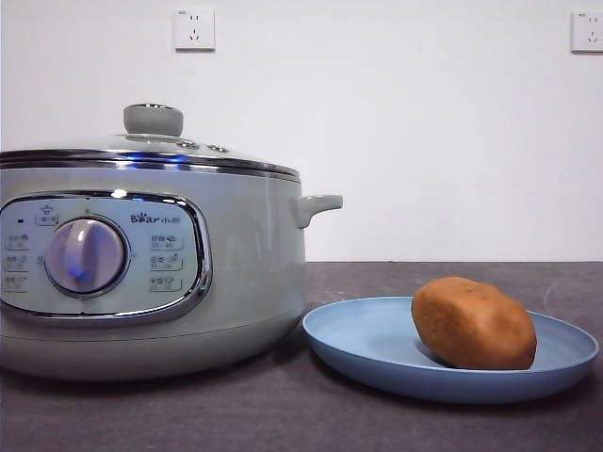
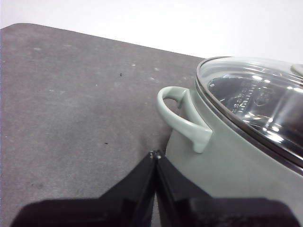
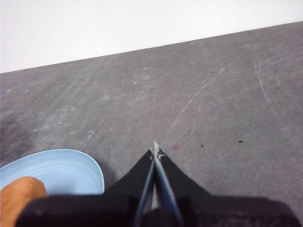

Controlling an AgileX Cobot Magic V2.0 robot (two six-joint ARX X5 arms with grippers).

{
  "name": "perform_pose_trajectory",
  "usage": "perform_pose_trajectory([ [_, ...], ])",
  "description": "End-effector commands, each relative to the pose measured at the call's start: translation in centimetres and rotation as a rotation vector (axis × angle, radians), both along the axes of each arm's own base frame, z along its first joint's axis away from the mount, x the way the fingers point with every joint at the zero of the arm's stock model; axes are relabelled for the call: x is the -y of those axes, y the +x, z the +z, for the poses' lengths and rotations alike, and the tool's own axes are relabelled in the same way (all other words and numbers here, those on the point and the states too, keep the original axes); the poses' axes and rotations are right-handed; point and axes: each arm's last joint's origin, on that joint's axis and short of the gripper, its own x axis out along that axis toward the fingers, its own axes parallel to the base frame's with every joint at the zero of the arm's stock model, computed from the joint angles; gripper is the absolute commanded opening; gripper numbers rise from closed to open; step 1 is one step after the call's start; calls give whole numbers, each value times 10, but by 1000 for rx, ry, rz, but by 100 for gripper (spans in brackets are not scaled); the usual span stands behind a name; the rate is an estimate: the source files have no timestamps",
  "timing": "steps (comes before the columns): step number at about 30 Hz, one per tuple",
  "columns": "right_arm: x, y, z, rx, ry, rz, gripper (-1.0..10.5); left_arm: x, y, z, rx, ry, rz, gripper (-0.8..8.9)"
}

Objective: Take the potato out from the steamer,put the potato on the plate,close the lid

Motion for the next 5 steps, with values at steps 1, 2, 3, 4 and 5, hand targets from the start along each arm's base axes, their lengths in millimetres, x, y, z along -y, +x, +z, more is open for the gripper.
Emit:
perform_pose_trajectory([
  [1,0,0,-4,-17,9,1,1,0,1,-4,-7,12,-1,-3],
  [2,0,0,-4,-17,9,1,1,0,1,-4,-7,12,-1,-3],
  [3,0,0,-4,-17,9,1,1,0,1,-4,-7,12,-1,-3],
  [4,0,0,-4,-17,9,1,1,0,1,-4,-7,12,-1,-3],
  [5,0,0,-4,-17,9,1,1,0,1,-4,-7,12,-1,-3],
])
